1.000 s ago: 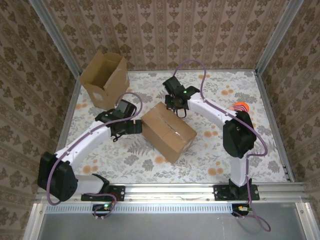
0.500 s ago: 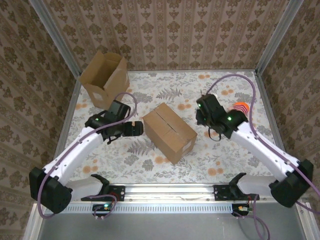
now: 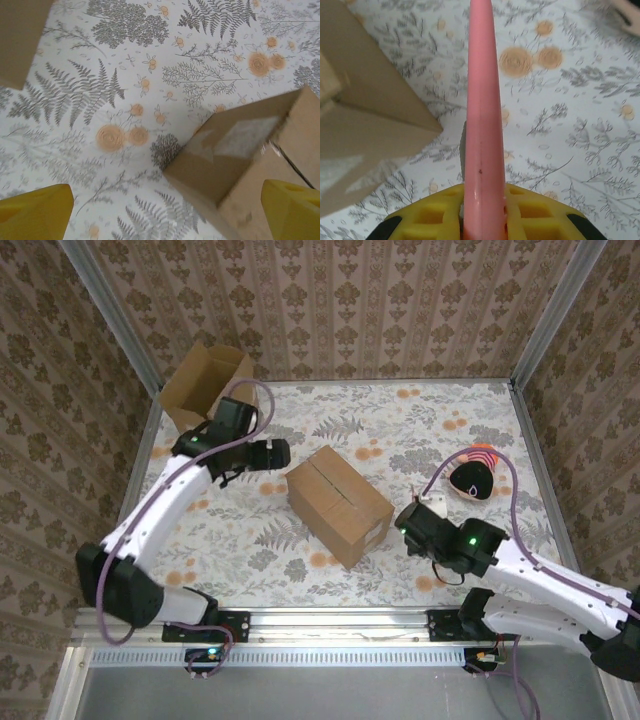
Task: Unpack the express box
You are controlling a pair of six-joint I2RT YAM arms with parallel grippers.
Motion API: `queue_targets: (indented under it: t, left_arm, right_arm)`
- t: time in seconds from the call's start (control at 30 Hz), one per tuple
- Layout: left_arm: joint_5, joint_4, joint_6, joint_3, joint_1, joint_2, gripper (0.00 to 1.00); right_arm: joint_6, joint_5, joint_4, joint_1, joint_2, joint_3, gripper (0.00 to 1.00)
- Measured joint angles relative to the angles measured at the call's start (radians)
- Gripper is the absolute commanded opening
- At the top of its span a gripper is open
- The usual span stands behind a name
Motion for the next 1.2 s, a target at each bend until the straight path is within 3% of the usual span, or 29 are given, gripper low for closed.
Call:
queue_targets:
  t: [0.17, 0.37, 0.77, 1.2]
  left_arm:
    - [-0.003, 0.078, 0.005, 0.025, 0.024, 0.164, 0.95]
    - [-0.003, 0.143, 0.0, 0.018, 0.024, 0.234, 0.95]
    - [0.015, 0.233, -0.041, -0.112, 0.035, 0.229, 0.95]
    - [-0.064, 0.273, -0.048, -0.078, 0.091, 0.256, 0.96]
  right_arm:
    - [0.119, 0.021, 0.04, 0.079, 0.054, -0.05, 0.0]
    - [0.156, 0.041, 0.134, 0.072, 0.145, -0.064, 0.0]
    - [0.043, 0.006, 0.264, -0.093, 0.331, 0.03, 0.0]
    - [-0.171, -0.06, 0.308, -0.261, 0.588, 0.254, 0.0]
